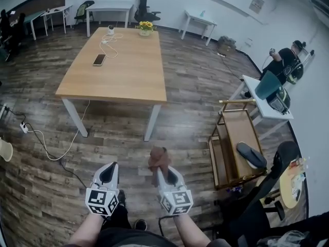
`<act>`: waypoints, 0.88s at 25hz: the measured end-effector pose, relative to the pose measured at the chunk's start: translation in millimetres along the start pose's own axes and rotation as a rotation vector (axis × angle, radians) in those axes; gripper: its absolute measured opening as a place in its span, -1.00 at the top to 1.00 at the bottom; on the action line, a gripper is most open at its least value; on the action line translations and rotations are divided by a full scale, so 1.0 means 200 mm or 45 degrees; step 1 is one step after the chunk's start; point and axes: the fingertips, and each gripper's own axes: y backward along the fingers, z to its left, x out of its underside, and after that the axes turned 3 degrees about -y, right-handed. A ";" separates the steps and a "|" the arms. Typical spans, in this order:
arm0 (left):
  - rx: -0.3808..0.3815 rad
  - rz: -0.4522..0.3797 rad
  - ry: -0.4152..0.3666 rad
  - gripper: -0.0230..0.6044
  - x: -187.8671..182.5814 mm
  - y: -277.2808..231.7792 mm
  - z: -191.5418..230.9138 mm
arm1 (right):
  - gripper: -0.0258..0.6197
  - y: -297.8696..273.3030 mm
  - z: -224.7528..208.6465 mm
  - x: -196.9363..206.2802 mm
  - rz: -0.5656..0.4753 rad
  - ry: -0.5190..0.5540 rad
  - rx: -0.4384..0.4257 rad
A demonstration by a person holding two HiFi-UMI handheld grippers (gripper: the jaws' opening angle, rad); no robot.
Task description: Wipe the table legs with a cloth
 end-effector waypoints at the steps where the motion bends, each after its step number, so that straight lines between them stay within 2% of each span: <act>1: -0.014 0.003 -0.001 0.86 0.01 0.04 -0.01 | 0.72 0.04 0.01 0.00 0.002 0.013 -0.009; 10: -0.035 0.030 -0.018 0.86 0.13 0.29 -0.19 | 0.74 0.31 0.07 0.14 0.082 0.071 -0.065; 22: 0.065 0.038 -0.023 0.86 0.15 0.27 -0.33 | 0.75 0.41 0.03 0.13 0.096 0.119 -0.053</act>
